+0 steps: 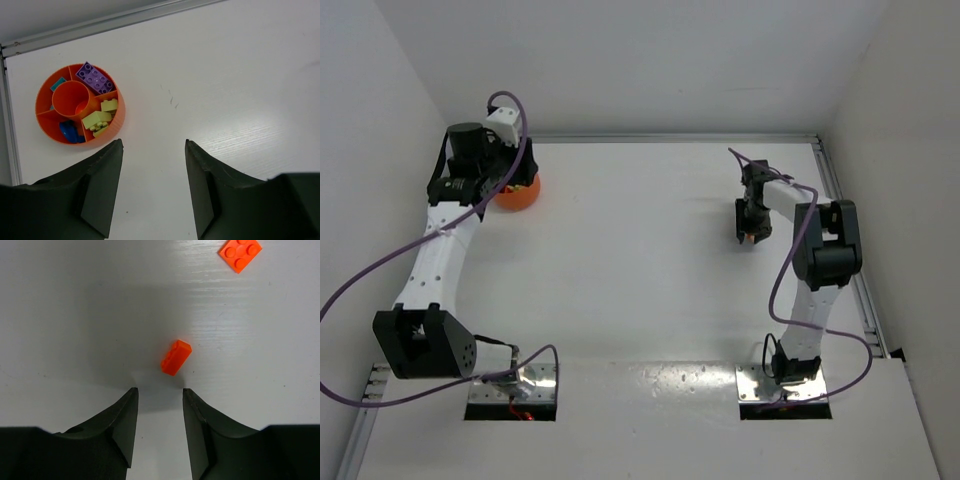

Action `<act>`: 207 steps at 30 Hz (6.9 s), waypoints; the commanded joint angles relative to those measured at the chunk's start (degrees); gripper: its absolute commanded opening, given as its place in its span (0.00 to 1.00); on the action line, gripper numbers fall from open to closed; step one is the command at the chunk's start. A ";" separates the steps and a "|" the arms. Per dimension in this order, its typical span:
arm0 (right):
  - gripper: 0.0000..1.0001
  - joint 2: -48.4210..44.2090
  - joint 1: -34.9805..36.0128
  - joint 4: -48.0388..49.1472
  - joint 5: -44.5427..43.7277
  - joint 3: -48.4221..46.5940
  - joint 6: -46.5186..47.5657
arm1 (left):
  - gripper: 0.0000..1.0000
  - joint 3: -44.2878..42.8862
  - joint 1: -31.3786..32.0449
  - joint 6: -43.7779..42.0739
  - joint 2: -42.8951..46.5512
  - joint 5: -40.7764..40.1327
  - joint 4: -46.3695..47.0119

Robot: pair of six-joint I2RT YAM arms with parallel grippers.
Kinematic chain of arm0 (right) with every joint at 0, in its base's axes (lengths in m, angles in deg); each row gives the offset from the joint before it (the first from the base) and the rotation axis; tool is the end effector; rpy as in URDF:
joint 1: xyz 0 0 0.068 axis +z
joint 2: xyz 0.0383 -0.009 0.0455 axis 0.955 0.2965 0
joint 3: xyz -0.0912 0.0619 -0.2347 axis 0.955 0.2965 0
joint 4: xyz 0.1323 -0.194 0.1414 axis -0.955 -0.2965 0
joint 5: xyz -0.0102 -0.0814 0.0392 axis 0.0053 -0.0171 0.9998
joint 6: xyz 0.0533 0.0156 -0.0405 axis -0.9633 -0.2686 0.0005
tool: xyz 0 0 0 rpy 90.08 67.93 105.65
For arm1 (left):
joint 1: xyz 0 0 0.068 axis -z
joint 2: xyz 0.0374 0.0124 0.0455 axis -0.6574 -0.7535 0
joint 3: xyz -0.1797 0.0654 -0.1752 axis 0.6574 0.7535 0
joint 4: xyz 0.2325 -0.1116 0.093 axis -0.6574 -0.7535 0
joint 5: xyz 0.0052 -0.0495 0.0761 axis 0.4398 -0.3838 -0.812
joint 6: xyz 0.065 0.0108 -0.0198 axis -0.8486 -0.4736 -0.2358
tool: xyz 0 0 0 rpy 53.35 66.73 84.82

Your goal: Sort the legos into containers by color

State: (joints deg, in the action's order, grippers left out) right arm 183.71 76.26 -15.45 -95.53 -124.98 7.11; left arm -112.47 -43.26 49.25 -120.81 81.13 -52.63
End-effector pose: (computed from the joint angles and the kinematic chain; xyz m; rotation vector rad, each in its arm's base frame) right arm 0.3912 0.0171 0.0988 0.2837 2.8512 -0.1218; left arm 0.3362 -0.0017 0.3579 0.1826 1.9931 -0.2034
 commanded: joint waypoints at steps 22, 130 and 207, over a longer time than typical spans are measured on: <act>0.29 9.62 -4.12 -0.24 0.16 -7.19 -5.05 | 0.59 -5.07 2.42 0.92 -3.47 -1.43 2.04; 0.00 -24.92 13.28 7.75 70.75 5.55 -6.46 | 0.59 8.29 47.68 -13.58 -4.26 7.19 12.93; 0.49 -16.57 7.21 -1.21 52.90 -10.09 -0.48 | 0.02 -20.08 1.98 -5.76 -22.09 -13.04 -10.25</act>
State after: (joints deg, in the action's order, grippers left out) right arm 167.77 83.39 -17.07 -42.81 -132.70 5.74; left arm -127.82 -40.13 42.60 -139.22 70.53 -58.36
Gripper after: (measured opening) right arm 0.491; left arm 0.319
